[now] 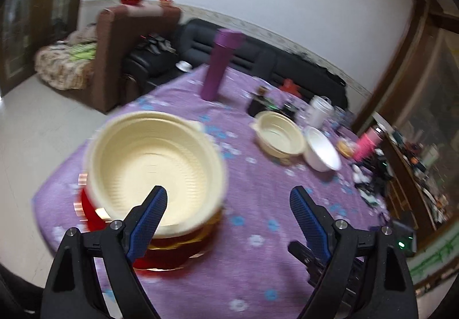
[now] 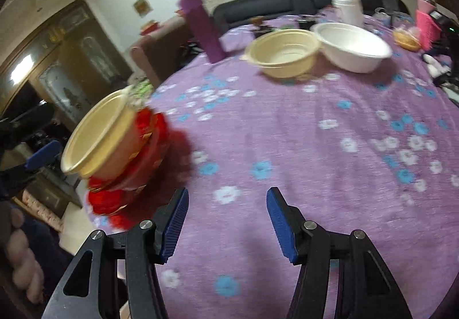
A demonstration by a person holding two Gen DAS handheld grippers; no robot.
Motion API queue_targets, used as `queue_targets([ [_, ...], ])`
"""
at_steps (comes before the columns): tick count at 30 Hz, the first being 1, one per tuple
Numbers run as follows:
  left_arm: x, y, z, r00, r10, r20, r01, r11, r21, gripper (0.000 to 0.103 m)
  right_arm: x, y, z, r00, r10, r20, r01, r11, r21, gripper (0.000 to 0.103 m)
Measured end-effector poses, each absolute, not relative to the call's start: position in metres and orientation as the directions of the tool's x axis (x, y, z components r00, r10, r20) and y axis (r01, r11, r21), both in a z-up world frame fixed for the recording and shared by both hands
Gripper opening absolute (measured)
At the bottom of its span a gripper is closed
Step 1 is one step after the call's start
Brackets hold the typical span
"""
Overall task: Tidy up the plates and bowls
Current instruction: 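Open both tools off the beige bowl and move toward the white bowl, then grasp the white bowl rim with both tools and lift it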
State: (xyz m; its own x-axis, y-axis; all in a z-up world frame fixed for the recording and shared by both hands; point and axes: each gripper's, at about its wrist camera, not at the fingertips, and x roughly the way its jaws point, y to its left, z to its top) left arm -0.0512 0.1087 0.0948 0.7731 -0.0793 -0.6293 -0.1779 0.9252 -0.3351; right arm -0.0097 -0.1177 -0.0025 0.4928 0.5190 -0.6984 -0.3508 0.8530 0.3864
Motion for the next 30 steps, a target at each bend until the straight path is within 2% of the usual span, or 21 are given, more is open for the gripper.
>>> queue_targets([
  [8, -0.004, 0.06, 0.095, 0.733, -0.152, -0.664, -0.077, 0.95, -0.302, 0.087, 0.048, -0.185, -0.006, 0.555, 0.371, -0.745, -0.141, 0.924, 0.356, 0.061],
  [19, 0.072, 0.039, 0.074, 0.642, -0.18, -0.745, -0.097, 0.945, -0.312, 0.087, 0.128, -0.256, -0.011, 0.628, 0.35, -0.695, 0.119, 0.839, 0.53, 0.066],
  [23, 0.093, 0.044, 0.067, 0.621, -0.188, -0.761, -0.146, 0.926, -0.348, 0.087, 0.156, -0.266, -0.016, 0.638, 0.363, -0.679, 0.175, 0.79, 0.588, 0.066],
  [30, 0.112, 0.032, 0.05, 0.575, -0.184, -0.797, -0.154, 0.933, -0.326, 0.087, 0.199, -0.277, -0.035, 0.639, 0.392, -0.662, 0.251, 0.707, 0.661, 0.068],
])
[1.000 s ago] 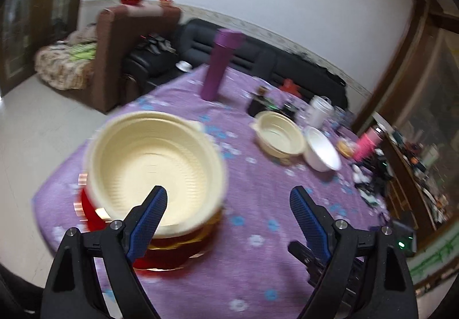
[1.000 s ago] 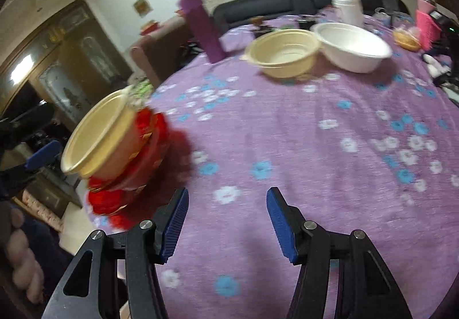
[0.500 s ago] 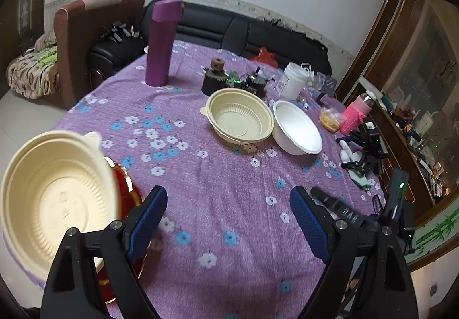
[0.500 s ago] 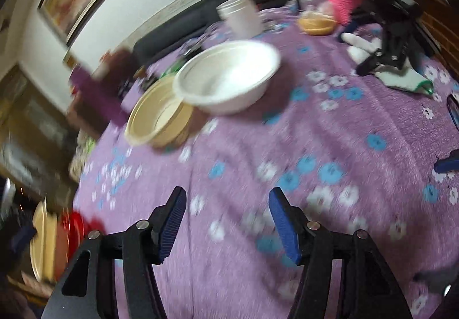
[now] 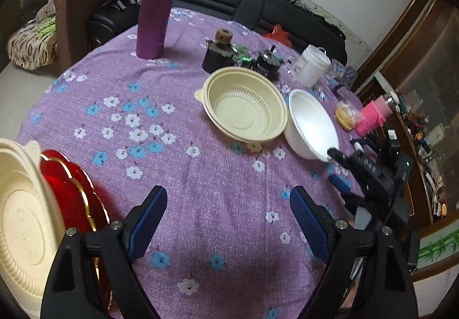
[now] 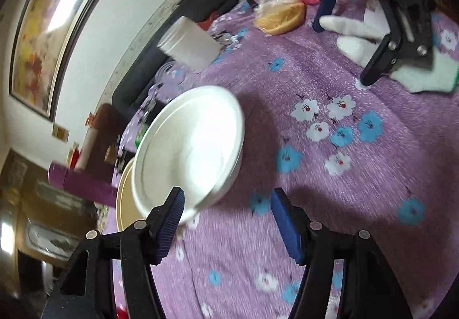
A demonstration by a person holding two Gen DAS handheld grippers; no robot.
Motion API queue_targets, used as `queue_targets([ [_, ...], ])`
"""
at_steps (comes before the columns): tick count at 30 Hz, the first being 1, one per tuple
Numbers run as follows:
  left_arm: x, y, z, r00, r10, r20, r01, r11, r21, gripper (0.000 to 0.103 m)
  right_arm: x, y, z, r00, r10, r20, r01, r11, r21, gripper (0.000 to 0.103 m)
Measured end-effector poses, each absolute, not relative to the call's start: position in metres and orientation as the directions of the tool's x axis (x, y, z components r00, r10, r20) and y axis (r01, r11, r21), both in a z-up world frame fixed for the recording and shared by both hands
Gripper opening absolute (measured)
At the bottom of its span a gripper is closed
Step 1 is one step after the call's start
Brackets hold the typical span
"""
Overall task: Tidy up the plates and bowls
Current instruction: 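Grasp the white bowl rim with both tools and lift it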
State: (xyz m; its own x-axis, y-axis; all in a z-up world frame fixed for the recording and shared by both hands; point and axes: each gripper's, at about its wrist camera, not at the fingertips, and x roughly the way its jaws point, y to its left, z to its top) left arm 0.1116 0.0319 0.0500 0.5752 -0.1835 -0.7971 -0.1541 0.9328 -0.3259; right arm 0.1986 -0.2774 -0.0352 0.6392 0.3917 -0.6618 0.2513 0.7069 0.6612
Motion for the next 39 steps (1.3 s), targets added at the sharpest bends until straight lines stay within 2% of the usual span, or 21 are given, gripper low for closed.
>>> queue_targets([
  [5, 0.12, 0.022, 0.039, 0.559, -0.177, -0.81, -0.153, 0.938, -0.311, 0.087, 0.218, -0.278, -0.049, 0.639, 0.425, -0.641, 0.229, 0.691, 0.686, 0.068],
  [8, 0.122, 0.015, 0.031, 0.545, -0.179, -0.819, -0.15, 0.94, -0.305, 0.087, 0.226, -0.279, -0.048, 0.666, 0.465, -0.584, 0.172, 0.666, 0.726, 0.068],
  [10, 0.122, 0.009, 0.025, 0.534, -0.182, -0.826, -0.149, 0.941, -0.304, 0.087, 0.231, -0.276, -0.05, 0.648, 0.482, -0.59, 0.147, 0.681, 0.717, 0.051],
  [11, 0.122, 0.007, 0.023, 0.528, -0.184, -0.829, -0.148, 0.941, -0.304, 0.087, 0.233, -0.275, -0.052, 0.634, 0.496, -0.594, 0.141, 0.681, 0.719, 0.034],
  [12, 0.12, 0.005, 0.021, 0.523, -0.187, -0.831, -0.146, 0.941, -0.304, 0.087, 0.235, -0.274, -0.053, 0.619, 0.511, -0.597, 0.142, 0.674, 0.725, 0.029],
  [18, 0.112, 0.003, 0.025, 0.532, -0.188, -0.826, -0.145, 0.941, -0.307, 0.087, 0.221, -0.276, -0.044, 0.556, 0.554, -0.619, 0.149, 0.667, 0.73, 0.019],
  [23, 0.112, 0.009, 0.032, 0.553, -0.178, -0.814, -0.153, 0.939, -0.31, 0.087, 0.195, -0.264, -0.034, 0.412, 0.614, -0.673, 0.073, 0.714, 0.697, 0.018],
  [27, 0.118, 0.003, 0.02, 0.529, -0.185, -0.828, -0.154, 0.939, -0.308, 0.087, 0.189, -0.247, -0.045, 0.286, 0.683, -0.672, -0.007, 0.703, 0.711, 0.018],
  [32, 0.138, -0.01, 0.002, 0.489, -0.161, -0.857, -0.156, 0.951, -0.268, 0.087, 0.193, -0.241, -0.061, 0.279, 0.68, -0.677, 0.005, 0.705, 0.71, 0.022],
  [34, 0.146, -0.015, 0.0, 0.489, -0.152, -0.859, -0.157, 0.953, -0.258, 0.087, 0.192, -0.245, -0.058, 0.315, 0.667, -0.675, 0.002, 0.711, 0.703, 0.033],
  [36, 0.155, -0.021, -0.001, 0.492, -0.146, -0.858, -0.149, 0.957, -0.248, 0.087, 0.188, -0.254, -0.051, 0.38, 0.631, -0.676, 0.009, 0.728, 0.685, 0.052],
  [39, 0.17, -0.03, -0.007, 0.484, -0.133, -0.865, -0.144, 0.963, -0.228, 0.087, 0.181, -0.257, -0.04, 0.472, 0.544, -0.694, 0.009, 0.784, 0.621, 0.056],
])
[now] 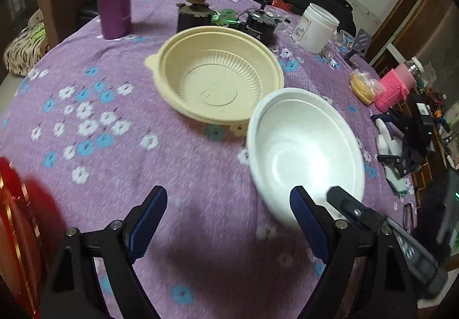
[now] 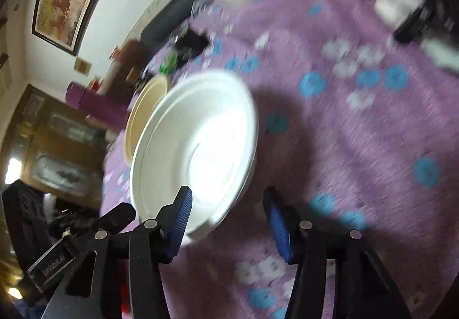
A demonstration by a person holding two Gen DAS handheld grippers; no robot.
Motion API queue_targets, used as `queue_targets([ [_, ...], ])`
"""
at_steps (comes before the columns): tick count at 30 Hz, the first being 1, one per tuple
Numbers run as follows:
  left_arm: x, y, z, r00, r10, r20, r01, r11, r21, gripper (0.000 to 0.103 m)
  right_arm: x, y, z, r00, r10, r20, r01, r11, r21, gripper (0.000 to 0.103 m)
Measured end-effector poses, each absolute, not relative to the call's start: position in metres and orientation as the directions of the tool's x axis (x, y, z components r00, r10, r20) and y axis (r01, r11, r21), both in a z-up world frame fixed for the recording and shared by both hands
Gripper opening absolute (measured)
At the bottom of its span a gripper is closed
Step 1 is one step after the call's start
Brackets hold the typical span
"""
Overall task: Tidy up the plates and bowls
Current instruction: 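Grasp the white bowl rim with both tools and lift it, then carry the white bowl with both tools and lower it into the beige bowl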
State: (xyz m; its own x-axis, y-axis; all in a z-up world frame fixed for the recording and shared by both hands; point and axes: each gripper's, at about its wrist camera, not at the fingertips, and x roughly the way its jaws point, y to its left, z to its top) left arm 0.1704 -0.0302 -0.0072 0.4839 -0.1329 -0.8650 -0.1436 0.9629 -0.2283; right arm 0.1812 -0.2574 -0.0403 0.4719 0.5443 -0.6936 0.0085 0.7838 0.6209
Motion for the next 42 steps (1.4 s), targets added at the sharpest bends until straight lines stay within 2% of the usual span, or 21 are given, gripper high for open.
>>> queue_targets([
  [6, 0.19, -0.04, -0.029, 0.428, -0.201, -0.881, -0.149, 0.946, -0.288, 0.087, 0.181, -0.267, -0.043, 0.516, 0.509, -0.689, 0.036, 0.79, 0.612, 0.056],
  [8, 0.191, -0.041, -0.033, 0.423, -0.219, -0.879, -0.154, 0.939, -0.308, 0.083, 0.18, -0.267, -0.042, 0.518, 0.514, -0.684, 0.033, 0.787, 0.616, 0.054],
  [10, 0.193, -0.041, -0.036, 0.41, -0.238, -0.88, -0.15, 0.935, -0.323, 0.059, 0.18, -0.262, -0.041, 0.511, 0.527, -0.68, 0.014, 0.785, 0.619, 0.041],
  [11, 0.193, -0.041, -0.038, 0.4, -0.246, -0.883, -0.144, 0.934, -0.326, 0.053, 0.179, -0.26, -0.043, 0.506, 0.534, -0.678, 0.003, 0.784, 0.62, 0.032],
  [13, 0.191, -0.04, -0.037, 0.396, -0.253, -0.883, -0.131, 0.936, -0.327, 0.042, 0.178, -0.254, -0.042, 0.501, 0.537, -0.679, -0.023, 0.792, 0.61, 0.029],
  [14, 0.19, -0.038, -0.036, 0.394, -0.258, -0.882, -0.131, 0.934, -0.331, 0.04, 0.177, -0.252, -0.041, 0.504, 0.535, -0.678, -0.035, 0.797, 0.603, 0.027],
  [23, 0.143, -0.021, 0.006, 0.49, -0.192, -0.851, -0.106, 0.955, -0.277, 0.04, 0.16, -0.218, -0.025, 0.517, 0.593, -0.618, -0.206, 0.787, 0.582, 0.023],
  [33, 0.052, -0.001, 0.057, 0.651, 0.015, -0.759, -0.11, 0.991, -0.074, 0.04, 0.103, -0.173, 0.002, 0.488, 0.679, -0.549, -0.333, 0.726, 0.602, 0.023],
  [42, -0.002, 0.028, 0.074, 0.698, 0.021, -0.716, -0.122, 0.988, -0.09, 0.04, 0.054, -0.14, 0.027, 0.467, 0.7, -0.541, -0.398, 0.712, 0.578, 0.023],
])
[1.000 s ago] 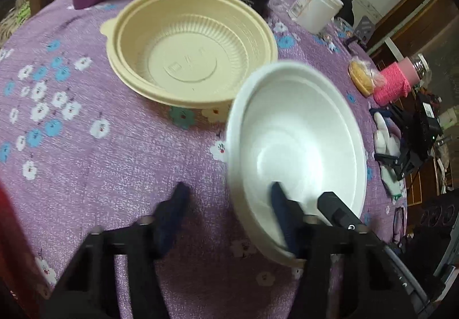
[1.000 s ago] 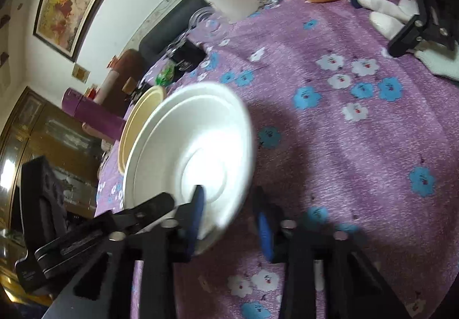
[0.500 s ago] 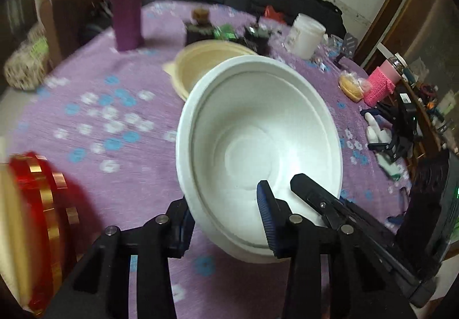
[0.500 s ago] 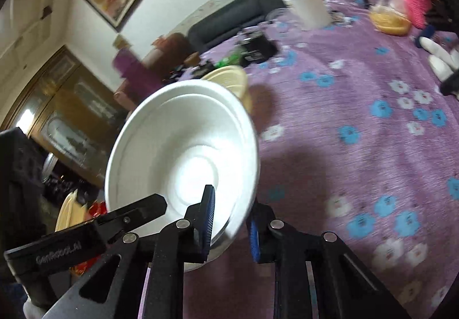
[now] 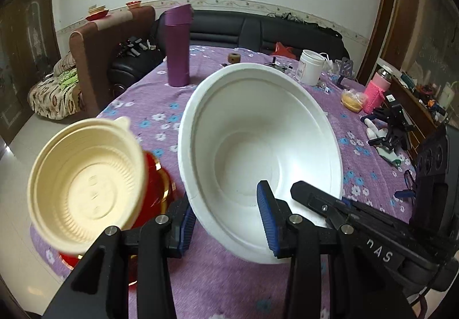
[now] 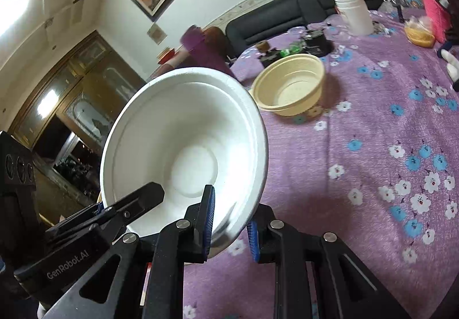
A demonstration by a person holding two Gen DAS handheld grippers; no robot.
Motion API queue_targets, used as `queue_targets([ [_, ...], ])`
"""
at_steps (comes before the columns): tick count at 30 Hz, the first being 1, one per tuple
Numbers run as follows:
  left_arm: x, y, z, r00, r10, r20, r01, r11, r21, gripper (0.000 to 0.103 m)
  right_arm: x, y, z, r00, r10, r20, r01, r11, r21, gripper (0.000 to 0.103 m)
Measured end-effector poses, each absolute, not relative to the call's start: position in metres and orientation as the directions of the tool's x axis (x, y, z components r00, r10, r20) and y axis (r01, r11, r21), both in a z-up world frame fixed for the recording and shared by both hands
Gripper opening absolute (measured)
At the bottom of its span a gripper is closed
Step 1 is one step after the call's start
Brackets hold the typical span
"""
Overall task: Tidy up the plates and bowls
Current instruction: 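Carry the white bowl with both tools and lower it into the beige bowl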
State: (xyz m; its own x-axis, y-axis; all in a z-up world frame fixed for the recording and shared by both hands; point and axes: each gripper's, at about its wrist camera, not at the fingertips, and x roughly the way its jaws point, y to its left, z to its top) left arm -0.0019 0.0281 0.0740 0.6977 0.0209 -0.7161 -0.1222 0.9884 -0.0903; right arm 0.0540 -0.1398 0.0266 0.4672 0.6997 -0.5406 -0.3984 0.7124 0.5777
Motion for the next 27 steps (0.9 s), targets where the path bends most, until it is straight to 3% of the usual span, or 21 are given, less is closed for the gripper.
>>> queue_targets([
  [27, -0.073, 0.079, 0.101, 0.784, 0.125, -0.607, -0.202, 0.977, -0.06, 0.04, 0.01, -0.066, 0.069, 0.48, 0.675, -0.56, -0.518, 0.733, 0.441, 0.023],
])
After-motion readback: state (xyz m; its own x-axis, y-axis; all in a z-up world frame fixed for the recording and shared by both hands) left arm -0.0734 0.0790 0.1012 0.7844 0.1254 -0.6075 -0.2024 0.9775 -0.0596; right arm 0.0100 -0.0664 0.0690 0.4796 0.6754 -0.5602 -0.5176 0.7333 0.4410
